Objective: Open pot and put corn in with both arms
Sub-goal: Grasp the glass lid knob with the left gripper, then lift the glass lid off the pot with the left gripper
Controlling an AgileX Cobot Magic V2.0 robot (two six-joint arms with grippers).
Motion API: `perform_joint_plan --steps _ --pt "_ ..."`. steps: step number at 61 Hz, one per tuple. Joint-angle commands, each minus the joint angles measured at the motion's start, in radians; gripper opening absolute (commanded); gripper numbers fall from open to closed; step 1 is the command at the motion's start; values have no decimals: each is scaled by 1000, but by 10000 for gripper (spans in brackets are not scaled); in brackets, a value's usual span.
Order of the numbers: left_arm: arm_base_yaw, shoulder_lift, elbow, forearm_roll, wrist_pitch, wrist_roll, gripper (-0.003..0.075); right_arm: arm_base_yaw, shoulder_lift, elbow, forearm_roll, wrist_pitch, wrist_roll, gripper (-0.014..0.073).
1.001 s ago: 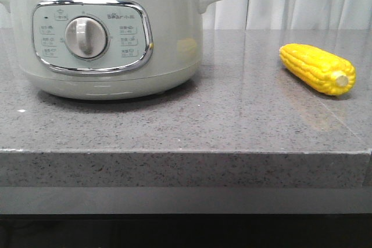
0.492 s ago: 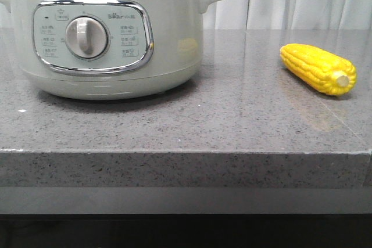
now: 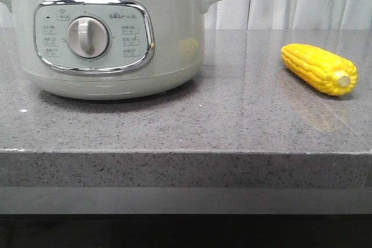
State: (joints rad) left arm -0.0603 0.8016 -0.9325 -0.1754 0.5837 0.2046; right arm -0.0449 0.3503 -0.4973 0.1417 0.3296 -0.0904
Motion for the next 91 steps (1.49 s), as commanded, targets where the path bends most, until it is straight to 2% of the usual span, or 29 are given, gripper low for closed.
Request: perform_joint_plan --steps 1,24,41,77,83,91 --pt "-60 103 -142 -14 -2 5 620 0 14 -35 -8 -85 -4 601" --pt "-269 564 -704 -14 362 -56 619 0 14 -35 -8 -102 -4 601" --pt "-334 798 -957 -14 447 -56 619 0 14 -35 -8 -106 -4 601" --pt "-334 890 -987 -10 427 -56 617 0 14 -35 -8 -115 -4 601" --pt "-334 890 -987 -10 435 -56 564 0 14 -35 -8 -115 -4 601" --pt "-334 885 -987 -10 441 -56 433 0 14 -35 -8 -115 -4 601"
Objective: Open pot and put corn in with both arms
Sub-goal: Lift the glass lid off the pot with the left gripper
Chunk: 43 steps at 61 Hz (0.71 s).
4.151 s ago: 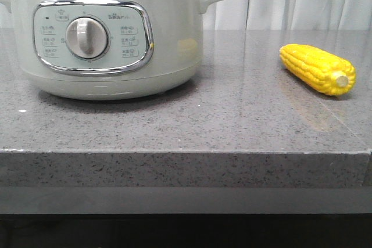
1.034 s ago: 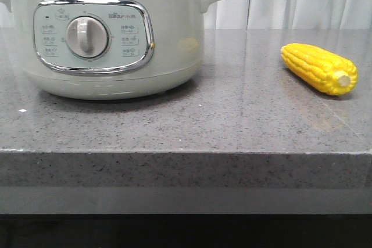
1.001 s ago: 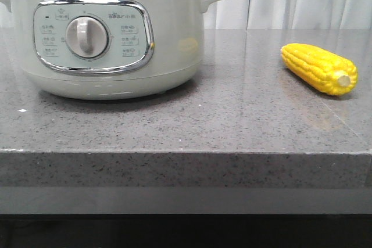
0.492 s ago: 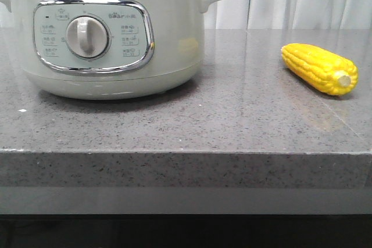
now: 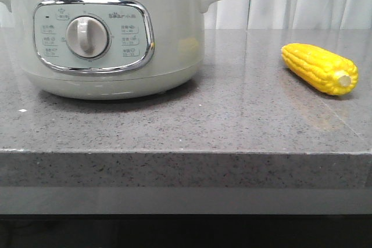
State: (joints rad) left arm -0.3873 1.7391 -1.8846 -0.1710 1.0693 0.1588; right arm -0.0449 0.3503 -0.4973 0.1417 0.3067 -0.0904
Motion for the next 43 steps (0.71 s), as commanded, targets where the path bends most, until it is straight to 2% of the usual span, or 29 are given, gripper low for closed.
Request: perform_joint_plan --steps 1,10,16,43 --pt "-7 -53 -34 -14 -45 -10 418 0 14 -35 -8 -92 -4 601" --pt "-7 -53 -34 -14 -42 -10 286 0 14 -35 -8 -92 -4 601" --pt "-7 -53 -40 -14 -42 -10 240 0 14 -35 -8 -92 -4 601" --pt "-7 -94 -173 -14 -34 -10 224 0 14 -35 -8 -92 -4 601"
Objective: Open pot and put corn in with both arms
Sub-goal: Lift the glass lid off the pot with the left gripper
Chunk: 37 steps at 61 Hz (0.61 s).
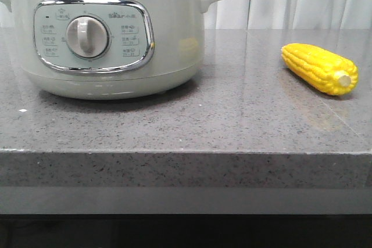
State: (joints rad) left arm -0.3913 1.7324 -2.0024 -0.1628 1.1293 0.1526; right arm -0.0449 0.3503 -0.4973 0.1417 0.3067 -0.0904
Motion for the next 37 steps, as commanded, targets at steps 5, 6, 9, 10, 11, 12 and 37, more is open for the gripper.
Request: perform_joint_plan --steps 5,6,9,10,11,12,37 --pt "-3 -123 -51 -23 -87 -4 223 0 14 -35 -8 -92 -4 601" --pt "-3 -129 -49 -23 -83 -4 223 0 14 -35 -8 -92 -4 601" --pt "-3 -153 -37 -23 -72 -4 223 0 14 -35 -8 -92 -4 601" --pt "-3 -160 -31 -23 -72 -4 223 0 14 -35 -8 -92 -4 601" --pt "-3 -168 -21 -23 -70 -4 223 0 14 -35 -8 -91 -4 601" --pt "-3 -181 -13 -23 -70 -4 223 0 14 -35 -8 -91 -4 601" --pt "-7 -577 477 -24 -244 -2 223 0 15 -35 -8 -88 -4 601"
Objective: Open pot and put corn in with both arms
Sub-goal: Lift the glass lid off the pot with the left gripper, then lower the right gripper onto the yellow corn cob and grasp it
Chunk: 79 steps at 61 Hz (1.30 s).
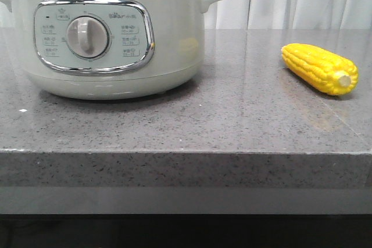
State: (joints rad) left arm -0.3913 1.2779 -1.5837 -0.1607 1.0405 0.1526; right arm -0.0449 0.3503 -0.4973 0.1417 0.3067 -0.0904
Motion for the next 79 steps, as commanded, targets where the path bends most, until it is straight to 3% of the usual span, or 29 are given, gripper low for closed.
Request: perform_joint_plan --steps 1,17,35,51,63,79 --pt "-7 -147 78 -27 -160 -2 223 0 15 -35 -8 -88 -4 601" --pt "-7 -460 447 -28 -231 -2 223 0 53 -35 -8 -84 -4 601" --pt "-7 -815 722 -28 -227 -32 223 0 229 -85 12 -59 -4 601" --pt "-7 -978 811 -28 -187 -32 223 72 533 -282 51 60 -4 601" --pt "-7 -987 816 -28 -187 -32 223 155 826 -467 76 118 -4 601" --pt "-7 -987 816 -25 -197 -32 223 175 1093 -625 88 143 -4 601"
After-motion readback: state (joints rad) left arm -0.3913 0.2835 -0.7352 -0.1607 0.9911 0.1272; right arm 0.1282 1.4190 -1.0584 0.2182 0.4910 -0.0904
